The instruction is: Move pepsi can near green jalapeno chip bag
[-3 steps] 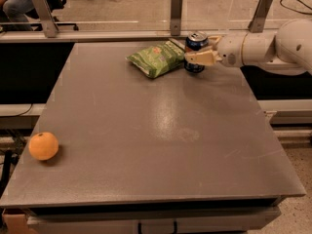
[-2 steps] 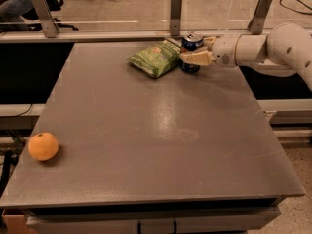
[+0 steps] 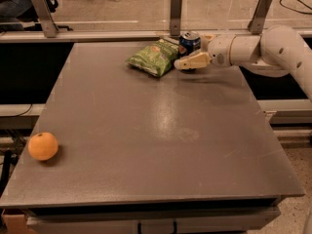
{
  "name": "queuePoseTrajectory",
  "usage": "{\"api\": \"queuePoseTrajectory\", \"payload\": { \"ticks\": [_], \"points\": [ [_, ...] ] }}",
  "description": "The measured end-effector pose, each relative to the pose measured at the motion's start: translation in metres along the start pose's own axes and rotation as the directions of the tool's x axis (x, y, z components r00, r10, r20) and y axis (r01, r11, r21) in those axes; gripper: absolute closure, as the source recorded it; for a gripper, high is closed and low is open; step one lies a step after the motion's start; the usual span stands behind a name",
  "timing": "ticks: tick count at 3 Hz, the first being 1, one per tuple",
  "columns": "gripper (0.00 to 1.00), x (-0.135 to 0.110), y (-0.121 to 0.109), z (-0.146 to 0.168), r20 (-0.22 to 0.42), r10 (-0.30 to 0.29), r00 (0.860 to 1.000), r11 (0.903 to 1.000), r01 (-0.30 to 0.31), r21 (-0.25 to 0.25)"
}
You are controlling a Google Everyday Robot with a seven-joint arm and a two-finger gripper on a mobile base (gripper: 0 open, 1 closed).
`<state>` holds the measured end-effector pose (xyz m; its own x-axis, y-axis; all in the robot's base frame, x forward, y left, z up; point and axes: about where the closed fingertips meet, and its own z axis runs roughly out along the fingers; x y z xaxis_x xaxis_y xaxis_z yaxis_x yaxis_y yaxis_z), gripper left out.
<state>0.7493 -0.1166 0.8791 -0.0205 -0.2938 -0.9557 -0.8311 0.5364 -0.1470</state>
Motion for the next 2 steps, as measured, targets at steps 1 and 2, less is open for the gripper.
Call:
{"api": "queuePoseTrajectory", "payload": {
  "ticks": [1,2],
  "points": [
    [0.0,-0.003,0.001,-0.019,-0.007,-0.014,1.0,0.9996,0.014,0.025],
    [0.0,-0.005,-0.002,-0.065,-0.026,-0.03,0.999,0.9952,0.032,0.092]
  ]
}}
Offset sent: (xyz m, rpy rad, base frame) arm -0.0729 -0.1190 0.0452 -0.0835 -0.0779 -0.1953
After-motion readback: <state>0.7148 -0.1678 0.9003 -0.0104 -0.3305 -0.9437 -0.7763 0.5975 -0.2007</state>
